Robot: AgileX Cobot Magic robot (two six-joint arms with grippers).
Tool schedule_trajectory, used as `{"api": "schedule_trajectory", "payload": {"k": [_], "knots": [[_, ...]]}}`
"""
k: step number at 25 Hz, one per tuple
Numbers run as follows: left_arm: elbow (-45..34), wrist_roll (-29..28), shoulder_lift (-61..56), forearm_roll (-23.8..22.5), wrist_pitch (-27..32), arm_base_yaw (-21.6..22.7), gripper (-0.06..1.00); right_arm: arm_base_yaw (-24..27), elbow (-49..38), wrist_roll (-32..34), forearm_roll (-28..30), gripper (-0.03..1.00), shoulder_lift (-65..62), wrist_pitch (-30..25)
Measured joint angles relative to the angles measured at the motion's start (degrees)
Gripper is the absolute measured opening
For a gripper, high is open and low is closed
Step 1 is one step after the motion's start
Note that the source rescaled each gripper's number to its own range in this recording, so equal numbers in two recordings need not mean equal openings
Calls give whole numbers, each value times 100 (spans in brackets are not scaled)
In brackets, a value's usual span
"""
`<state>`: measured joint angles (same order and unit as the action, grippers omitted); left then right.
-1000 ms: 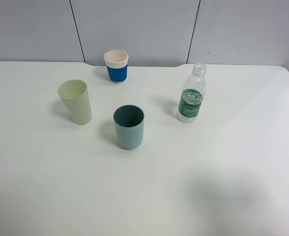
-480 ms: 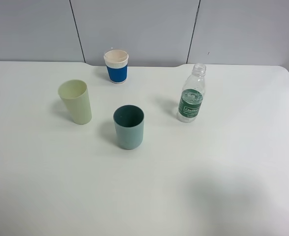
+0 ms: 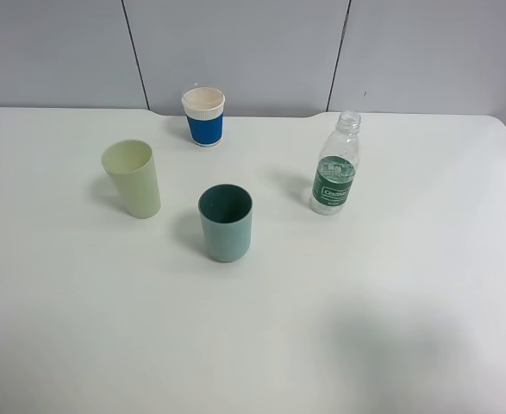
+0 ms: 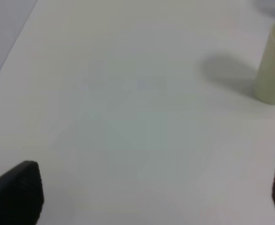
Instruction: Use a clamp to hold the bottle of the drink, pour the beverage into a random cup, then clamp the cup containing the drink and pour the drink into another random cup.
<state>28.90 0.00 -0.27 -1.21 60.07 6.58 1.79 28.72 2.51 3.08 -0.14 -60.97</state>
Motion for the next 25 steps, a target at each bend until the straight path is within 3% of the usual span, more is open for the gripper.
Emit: {"api": "schedule_trajectory", "payload": {"k": [9,25], "knots": [[0,0,0,0,7,-389,98,0,0,0,0,100,0,0],[0,0,0,0,9,-395,98,0,0,0,0,100,0,0]]}}
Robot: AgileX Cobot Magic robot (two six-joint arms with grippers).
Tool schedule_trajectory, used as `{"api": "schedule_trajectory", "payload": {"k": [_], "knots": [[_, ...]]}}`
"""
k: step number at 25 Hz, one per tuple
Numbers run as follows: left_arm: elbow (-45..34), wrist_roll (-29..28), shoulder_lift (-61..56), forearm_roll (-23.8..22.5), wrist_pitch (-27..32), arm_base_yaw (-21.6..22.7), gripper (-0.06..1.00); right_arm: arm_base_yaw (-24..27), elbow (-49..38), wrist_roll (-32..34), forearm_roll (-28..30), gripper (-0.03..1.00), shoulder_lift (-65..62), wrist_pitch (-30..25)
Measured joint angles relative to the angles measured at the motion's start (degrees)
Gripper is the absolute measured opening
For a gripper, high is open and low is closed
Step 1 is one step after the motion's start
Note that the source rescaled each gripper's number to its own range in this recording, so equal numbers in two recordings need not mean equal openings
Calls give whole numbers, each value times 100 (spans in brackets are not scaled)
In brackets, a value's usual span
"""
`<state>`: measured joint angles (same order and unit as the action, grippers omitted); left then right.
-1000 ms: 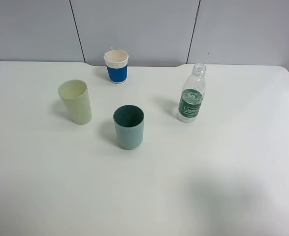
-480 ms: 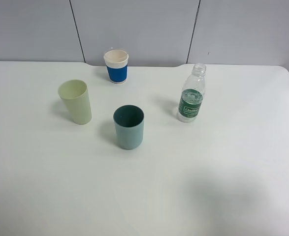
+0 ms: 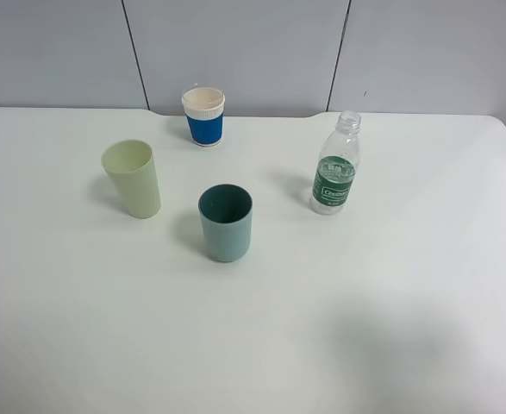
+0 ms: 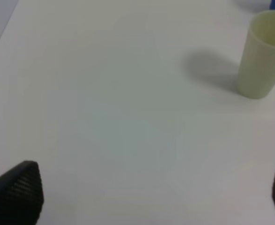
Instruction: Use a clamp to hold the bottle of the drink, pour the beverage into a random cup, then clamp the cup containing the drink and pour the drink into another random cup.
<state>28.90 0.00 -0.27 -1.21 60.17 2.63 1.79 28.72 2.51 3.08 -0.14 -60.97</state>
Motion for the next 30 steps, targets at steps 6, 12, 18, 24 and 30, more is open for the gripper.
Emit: {"api": "schedule_trajectory", "payload": {"k": [6,12,18,24,30], "knots": [[0,0,0,0,0,0,98,0,0,0,0,100,0,0],[0,0,0,0,0,0,99,0,0,0,0,100,0,0],[0,0,0,0,0,0,99,0,0,0,0,100,0,0],[0,0,0,0,0,0,99,0,0,0,0,100,0,0],[0,0,0,-6,0,0,99,0,0,0,0,100,0,0]]}}
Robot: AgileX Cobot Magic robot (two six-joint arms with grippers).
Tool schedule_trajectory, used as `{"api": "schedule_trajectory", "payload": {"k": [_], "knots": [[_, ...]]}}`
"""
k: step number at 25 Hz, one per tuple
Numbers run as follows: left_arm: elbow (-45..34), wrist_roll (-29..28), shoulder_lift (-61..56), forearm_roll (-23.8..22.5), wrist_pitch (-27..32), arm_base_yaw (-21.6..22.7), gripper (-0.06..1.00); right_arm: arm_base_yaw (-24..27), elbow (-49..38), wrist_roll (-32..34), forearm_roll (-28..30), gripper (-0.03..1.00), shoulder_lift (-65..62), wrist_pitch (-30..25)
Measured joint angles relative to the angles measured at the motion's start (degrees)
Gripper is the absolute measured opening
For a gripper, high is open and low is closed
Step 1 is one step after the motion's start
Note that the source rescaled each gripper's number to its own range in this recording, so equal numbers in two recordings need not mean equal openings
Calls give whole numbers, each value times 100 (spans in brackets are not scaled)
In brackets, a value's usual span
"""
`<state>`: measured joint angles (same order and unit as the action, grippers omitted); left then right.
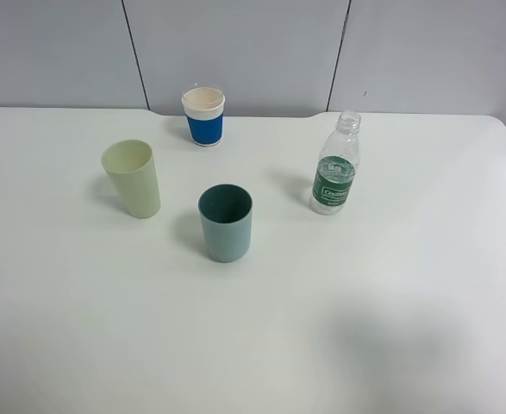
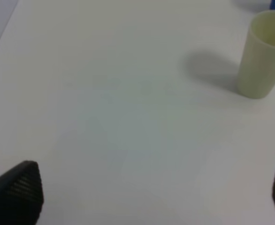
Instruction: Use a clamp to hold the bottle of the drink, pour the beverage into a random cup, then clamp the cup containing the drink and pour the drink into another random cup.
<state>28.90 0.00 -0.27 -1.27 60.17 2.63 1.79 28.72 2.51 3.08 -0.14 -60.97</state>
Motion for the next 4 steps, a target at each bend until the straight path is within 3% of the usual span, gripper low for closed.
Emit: {"api": "schedule_trajectory", "payload": {"k": [4], "knots": [[0,0,0,0,0,0,99,0,0,0,0,100,0,0]]}}
